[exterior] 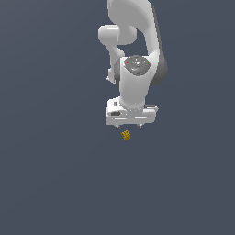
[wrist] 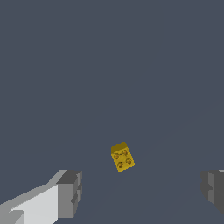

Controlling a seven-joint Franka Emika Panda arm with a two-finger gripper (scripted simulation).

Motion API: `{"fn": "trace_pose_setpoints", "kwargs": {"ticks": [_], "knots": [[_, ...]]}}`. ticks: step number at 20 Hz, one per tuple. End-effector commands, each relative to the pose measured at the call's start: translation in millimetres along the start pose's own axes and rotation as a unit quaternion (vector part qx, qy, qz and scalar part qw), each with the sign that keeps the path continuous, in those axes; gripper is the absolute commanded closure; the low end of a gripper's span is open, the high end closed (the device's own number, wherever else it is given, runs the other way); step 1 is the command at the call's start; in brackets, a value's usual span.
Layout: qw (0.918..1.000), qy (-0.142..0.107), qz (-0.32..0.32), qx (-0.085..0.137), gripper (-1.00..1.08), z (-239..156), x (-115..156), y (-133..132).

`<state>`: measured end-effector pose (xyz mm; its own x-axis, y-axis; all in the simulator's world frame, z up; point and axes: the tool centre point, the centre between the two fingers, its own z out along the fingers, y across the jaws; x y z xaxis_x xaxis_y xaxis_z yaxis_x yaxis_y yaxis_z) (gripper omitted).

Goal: Pick up the object and move it to a goal position.

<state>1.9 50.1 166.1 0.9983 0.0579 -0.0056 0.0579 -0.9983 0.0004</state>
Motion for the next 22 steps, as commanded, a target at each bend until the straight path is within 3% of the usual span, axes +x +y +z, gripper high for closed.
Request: {"fn": "trace_pose_setpoints", "kwargs": {"ticks": [1, 11, 22], "knots": [[1.0, 0.0, 0.0, 0.0, -0.92, 0.0, 0.0, 0.0], [0.9993, 0.0, 0.038, -0.001, -0.92, 1.5, 2.3, 40.2], [0.9997, 0.0, 0.024, -0.001, -0.92, 7.2, 0.3, 37.3]]}}
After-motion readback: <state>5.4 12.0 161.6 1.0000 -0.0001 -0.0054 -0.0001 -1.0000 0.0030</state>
